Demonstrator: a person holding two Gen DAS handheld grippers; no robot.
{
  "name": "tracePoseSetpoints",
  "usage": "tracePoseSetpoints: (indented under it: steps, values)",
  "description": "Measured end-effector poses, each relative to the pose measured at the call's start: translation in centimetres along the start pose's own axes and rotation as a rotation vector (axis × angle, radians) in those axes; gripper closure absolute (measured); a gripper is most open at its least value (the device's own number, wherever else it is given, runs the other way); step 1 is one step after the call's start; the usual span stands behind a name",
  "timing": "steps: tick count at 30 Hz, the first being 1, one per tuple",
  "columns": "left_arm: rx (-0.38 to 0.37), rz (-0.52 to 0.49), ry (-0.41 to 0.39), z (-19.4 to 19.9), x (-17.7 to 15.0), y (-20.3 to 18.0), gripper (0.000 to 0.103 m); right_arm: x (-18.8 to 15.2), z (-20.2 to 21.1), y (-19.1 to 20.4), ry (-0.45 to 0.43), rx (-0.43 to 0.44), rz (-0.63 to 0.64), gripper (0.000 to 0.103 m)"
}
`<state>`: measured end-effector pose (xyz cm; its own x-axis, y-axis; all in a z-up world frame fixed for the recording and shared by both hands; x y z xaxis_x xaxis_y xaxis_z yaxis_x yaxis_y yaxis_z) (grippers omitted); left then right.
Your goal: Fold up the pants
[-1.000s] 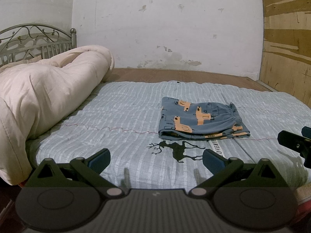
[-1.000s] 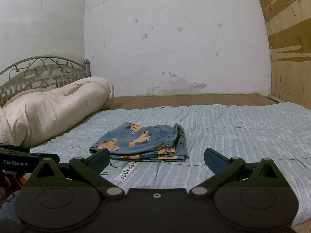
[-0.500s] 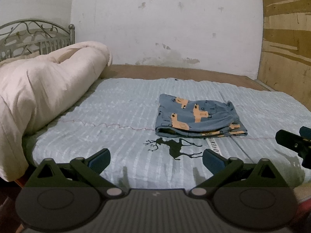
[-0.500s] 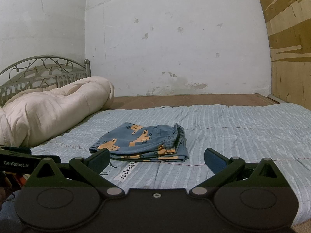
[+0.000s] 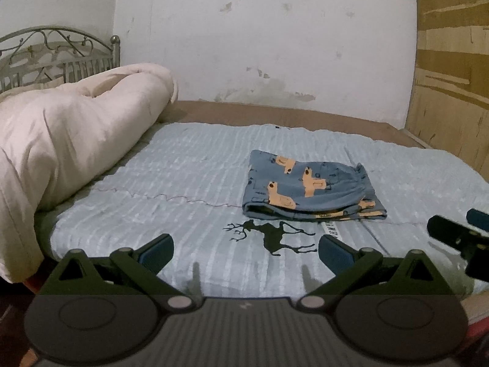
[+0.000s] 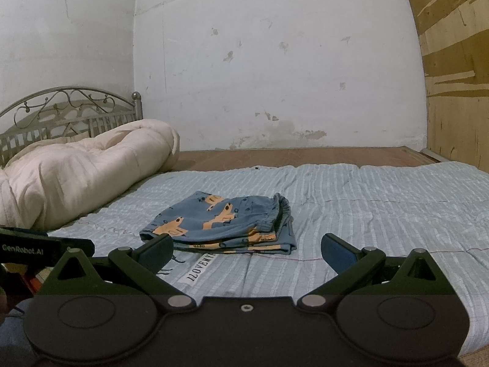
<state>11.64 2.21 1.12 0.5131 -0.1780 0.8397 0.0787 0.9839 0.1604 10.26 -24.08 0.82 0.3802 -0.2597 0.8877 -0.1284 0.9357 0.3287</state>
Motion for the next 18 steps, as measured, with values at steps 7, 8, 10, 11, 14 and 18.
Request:
tracePoseSetpoints:
  steps: [7, 8, 10, 11, 14, 18]
  values:
    - [-0.004, 0.009, -0.001, -0.01, -0.04, 0.15, 0.001, 0.05, -0.21, 0.07, 0.006, -0.001, 0.012, 0.001]
    - [-0.006, 0.011, -0.004, -0.03, -0.03, 0.16, 0.001, 0.05, -0.18, 0.07, 0.005, -0.001, 0.015, 0.001]
    - [-0.008, 0.015, -0.004, -0.06, -0.08, 0.21, 0.001, -0.03, -0.22, 0.11, 0.005, -0.002, 0.018, 0.001]
    - [-0.007, 0.015, -0.003, -0.05, -0.12, 0.19, 0.001, -0.07, -0.20, 0.10, 0.006, -0.002, 0.019, 0.001]
    - [-0.006, 0.014, -0.004, -0.07, -0.13, 0.19, 0.001, -0.08, -0.22, 0.12, 0.006, -0.002, 0.019, 0.001]
    - [-0.004, 0.011, -0.004, -0.12, -0.20, 0.13, 0.001, -0.13, -0.24, 0.12, 0.007, -0.003, 0.019, 0.001]
Point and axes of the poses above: each gripper's, at about its wrist camera, not at the fingertips, and z roughly against the way its jaws point, y to its left, x to its top, the point moved 3 cm from there along -z, roughly the way its jaws point, and after that the axes turned 15 degrees about -z, right-handed, at the moved point
